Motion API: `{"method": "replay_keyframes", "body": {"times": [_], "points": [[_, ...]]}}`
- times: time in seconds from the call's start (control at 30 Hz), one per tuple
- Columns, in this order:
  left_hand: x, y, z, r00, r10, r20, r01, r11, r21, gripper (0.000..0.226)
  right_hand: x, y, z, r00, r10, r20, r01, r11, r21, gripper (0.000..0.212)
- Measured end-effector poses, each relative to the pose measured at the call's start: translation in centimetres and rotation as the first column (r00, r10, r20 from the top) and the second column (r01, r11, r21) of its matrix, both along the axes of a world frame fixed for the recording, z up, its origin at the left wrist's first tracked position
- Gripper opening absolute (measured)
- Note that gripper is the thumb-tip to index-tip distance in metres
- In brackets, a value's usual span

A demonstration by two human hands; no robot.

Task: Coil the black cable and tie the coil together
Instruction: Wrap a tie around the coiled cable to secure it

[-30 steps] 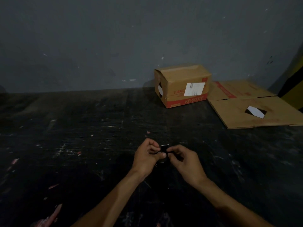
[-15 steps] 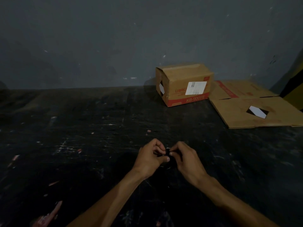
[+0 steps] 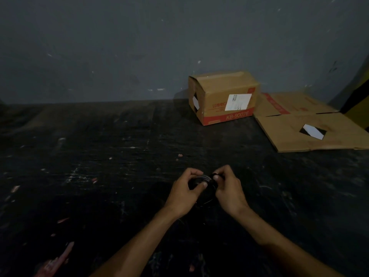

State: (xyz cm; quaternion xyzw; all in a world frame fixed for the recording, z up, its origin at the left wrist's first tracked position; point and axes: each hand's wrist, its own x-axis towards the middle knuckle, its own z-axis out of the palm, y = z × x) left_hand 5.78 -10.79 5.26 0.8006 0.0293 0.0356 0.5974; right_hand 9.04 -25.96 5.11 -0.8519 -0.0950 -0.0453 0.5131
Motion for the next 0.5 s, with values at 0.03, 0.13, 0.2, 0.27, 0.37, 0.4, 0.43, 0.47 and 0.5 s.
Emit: {"method": "replay_keyframes", "body": {"times": [0.03,0.13,0.2,0.27,0.37,0.4,0.43,0.47,0.5], "points": [[-0.1,0.1,-0.6,1.0,0.017,-0.021,-0.017,1.0,-0.002,0.029,0.3,0.0,-0.1,0.998,-0.031,-0.045,0.033,0.998,0.05,0.018],[-0.4,0.6,-2.3,0.985,0.055,-0.164,-0.08,0.985,-0.152,0.022,1.4,-0.2,-0.8,0.979,-0.104,-0.177,0.134,0.976,0.171,0.017],[-0.5,1.3,-3.3,0.963,0.073,-0.261,-0.127,0.972,-0.199,0.021,1.8,-0.5,-1.7,0.96,-0.14,-0.243,0.19,0.961,0.199,0.018],[-0.4,1.8,-4.3,0.94,0.093,-0.327,-0.177,0.955,-0.237,0.023,1.8,-0.8,-2.9,0.945,-0.144,-0.293,0.204,0.961,0.185,0.019],[-0.5,2.2,-5.8,0.92,0.142,-0.366,-0.245,0.936,-0.252,0.023,1.3,-1.3,-4.8,0.96,-0.118,-0.253,0.142,0.987,0.077,0.025],[-0.6,2.2,-6.3,0.916,0.147,-0.373,-0.249,0.938,-0.241,0.022,1.2,-1.5,-5.4,0.963,-0.103,-0.249,0.114,0.993,0.032,0.027],[-0.6,2.2,-6.9,0.913,0.145,-0.382,-0.246,0.942,-0.229,0.02,1.2,-1.6,-6.0,0.962,-0.085,-0.258,0.085,0.996,-0.011,0.029],[-0.7,2.2,-7.4,0.91,0.14,-0.391,-0.238,0.947,-0.214,0.019,1.1,-1.7,-6.5,0.96,-0.067,-0.273,0.056,0.997,-0.05,0.031],[-0.7,2.2,-7.9,0.905,0.137,-0.403,-0.231,0.953,-0.196,0.019,1.1,-1.8,-7.1,0.955,-0.052,-0.291,0.028,0.996,-0.086,0.031]]}}
